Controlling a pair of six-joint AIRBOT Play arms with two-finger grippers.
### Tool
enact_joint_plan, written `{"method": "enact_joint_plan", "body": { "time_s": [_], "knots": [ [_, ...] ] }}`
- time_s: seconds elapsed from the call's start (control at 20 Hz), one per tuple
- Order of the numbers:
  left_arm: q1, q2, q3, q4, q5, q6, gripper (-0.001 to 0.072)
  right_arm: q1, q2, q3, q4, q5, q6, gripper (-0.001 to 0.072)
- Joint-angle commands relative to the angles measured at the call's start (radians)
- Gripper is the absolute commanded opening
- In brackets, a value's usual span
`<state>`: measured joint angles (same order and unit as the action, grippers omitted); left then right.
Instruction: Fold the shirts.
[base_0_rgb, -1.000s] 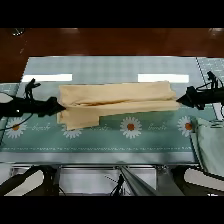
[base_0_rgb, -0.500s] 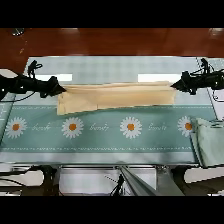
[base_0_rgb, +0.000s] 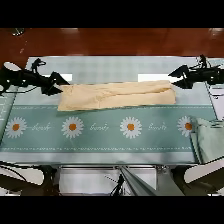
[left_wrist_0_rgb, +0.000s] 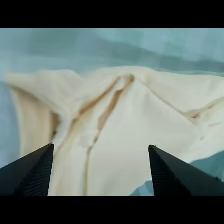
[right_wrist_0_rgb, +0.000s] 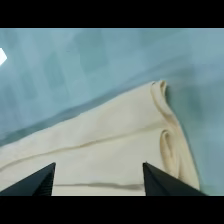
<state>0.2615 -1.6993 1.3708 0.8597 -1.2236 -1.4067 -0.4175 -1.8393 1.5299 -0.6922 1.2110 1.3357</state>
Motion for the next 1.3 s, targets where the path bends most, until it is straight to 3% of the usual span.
{"method": "enact_joint_plan", "body": {
  "time_s": [0.0, 0.1, 0.2, 0.35, 0.45, 0.6, 0.75, 0.8, 0.9, 0.95, 1.0, 1.1, 1.25],
  "knots": [
    [0.111, 0.027, 0.086, 0.172, -0.200, -0.074, 0.0703, -0.087, -0.007, 0.071, 0.000, 0.143, -0.008, 0.0627],
    [0.186, 0.115, 0.057, 0.287, -0.219, -0.076, 0.0703, -0.131, -0.005, 0.071, -0.068, 0.192, -0.009, 0.0626],
    [0.238, 0.235, -0.052, 0.305, -0.127, -0.076, 0.0703, -0.134, -0.005, 0.059, -0.204, 0.206, 0.001, 0.0627],
    [0.239, 0.501, -0.353, 0.177, 0.146, -0.013, 0.0703, -0.107, -0.023, 0.014, -0.213, 0.175, -0.006, 0.0626],
    [0.197, 0.656, -0.536, 0.048, 0.231, 0.066, 0.0703, -0.069, -0.057, 0.011, -0.196, 0.171, -0.016, 0.0626],
    [0.097, 0.753, -0.673, -0.017, 0.213, 0.097, 0.0703, 0.007, -0.106, 0.012, -0.168, 0.148, -0.029, 0.0626],
    [-0.028, 0.727, -0.684, -0.027, 0.193, 0.097, 0.0704, 0.081, -0.133, 0.012, -0.156, 0.124, -0.030, 0.0605],
    [-0.060, 0.710, -0.684, -0.051, 0.192, 0.097, 0.0703, 0.098, -0.133, 0.013, -0.167, 0.112, -0.013, 0.0495],
    [-0.094, 0.671, -0.682, -0.122, 0.191, 0.098, 0.0695, 0.105, -0.115, 0.023, -0.158, 0.122, 0.022, 0.0029],
    [-0.102, 0.655, -0.677, -0.143, 0.191, 0.100, 0.0488, 0.102, -0.087, 0.023, -0.154, 0.135, 0.021, 0.0025],
    [-0.108, 0.645, -0.673, -0.163, 0.190, 0.128, 0.0063, 0.095, -0.052, 0.023, -0.162, 0.143, 0.021, 0.0024],
    [-0.123, 0.644, -0.671, -0.232, 0.188, 0.212, 0.0023, 0.083, 0.034, 0.023, -0.200, 0.167, 0.017, 0.0024],
    [-0.197, 0.642, -0.652, -0.254, 0.224, 0.225, 0.0022, 0.082, 0.170, 0.021, -0.304, 0.237, 0.010, 0.0024]
  ]
}}
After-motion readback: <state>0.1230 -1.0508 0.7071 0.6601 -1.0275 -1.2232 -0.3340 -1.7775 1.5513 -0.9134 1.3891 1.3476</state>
